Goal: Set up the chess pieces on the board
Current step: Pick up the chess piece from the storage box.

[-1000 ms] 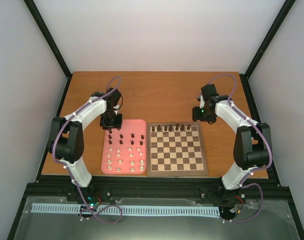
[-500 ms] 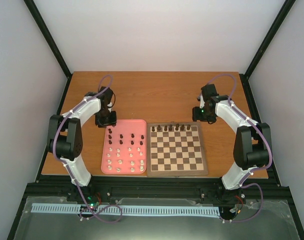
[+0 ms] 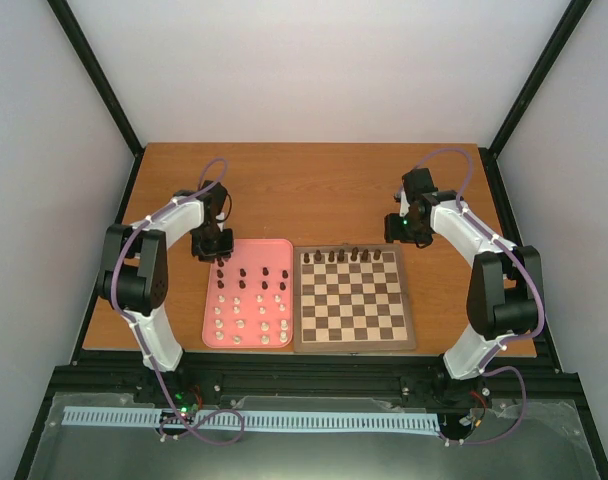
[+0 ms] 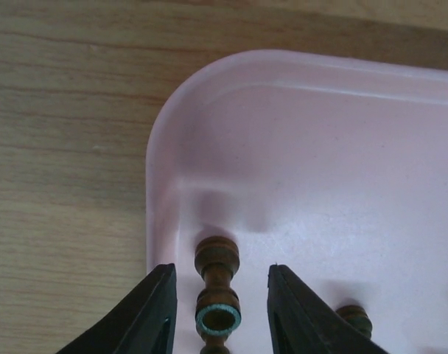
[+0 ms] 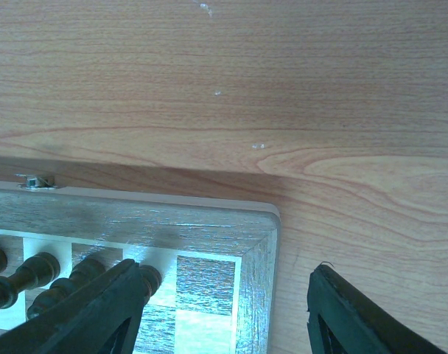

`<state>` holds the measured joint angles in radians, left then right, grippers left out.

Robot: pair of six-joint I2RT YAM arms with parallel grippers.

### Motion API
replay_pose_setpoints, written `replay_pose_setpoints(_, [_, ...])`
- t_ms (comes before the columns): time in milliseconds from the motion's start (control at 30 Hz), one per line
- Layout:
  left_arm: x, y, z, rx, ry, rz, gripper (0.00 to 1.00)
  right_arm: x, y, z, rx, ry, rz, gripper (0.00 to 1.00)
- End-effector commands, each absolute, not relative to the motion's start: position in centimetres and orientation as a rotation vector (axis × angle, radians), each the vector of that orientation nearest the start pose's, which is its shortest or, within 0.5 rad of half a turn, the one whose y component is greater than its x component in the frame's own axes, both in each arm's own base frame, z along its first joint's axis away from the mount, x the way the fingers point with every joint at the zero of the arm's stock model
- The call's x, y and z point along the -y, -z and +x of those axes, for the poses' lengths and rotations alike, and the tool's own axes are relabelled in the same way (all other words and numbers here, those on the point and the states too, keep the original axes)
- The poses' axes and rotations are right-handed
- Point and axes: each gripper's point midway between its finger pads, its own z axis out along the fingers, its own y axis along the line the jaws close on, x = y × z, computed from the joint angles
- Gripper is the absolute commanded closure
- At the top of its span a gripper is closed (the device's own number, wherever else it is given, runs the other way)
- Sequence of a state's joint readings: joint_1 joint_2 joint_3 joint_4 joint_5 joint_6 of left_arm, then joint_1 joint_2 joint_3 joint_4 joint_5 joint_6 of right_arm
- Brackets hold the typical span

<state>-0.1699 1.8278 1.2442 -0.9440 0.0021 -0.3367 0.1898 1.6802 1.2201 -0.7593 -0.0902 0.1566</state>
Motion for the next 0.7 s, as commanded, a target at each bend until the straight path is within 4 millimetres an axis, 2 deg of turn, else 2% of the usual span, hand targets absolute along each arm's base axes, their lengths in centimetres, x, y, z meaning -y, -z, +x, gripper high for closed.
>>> replay_pose_setpoints(0, [5.5,-3.3,34.0,-3.077,0.026,-0.260,0.63,-8.3,-9.5,37.3,-2.789,-0.201,-0.068,0.40])
replay_pose_setpoints(167, [5.6,-2.9,34.4,-3.085,0.025,-0.258,0.70,-8.2,-9.6,37.3,-2.789,-0.191,-0.071,0.39])
replay_pose_setpoints(367, [5.6,-3.2,35.0,-3.081,0.020,-0.254,0.89,-8.1,-9.4,37.3,-2.790,-0.183,-0.067,0.39])
replay_pose_setpoints(500, [5.7,-3.9,35.0,-3.081,0.030,-0.243,0.99,-8.1,-9.4,37.4,-2.790,-0.184,-0.067,0.40])
replay_pose_setpoints(667, [6.2,-6.3,35.0,-3.066,0.076,-0.229,0.99,-8.1,-9.4,37.4,-2.789,-0.182,-0.065,0.40])
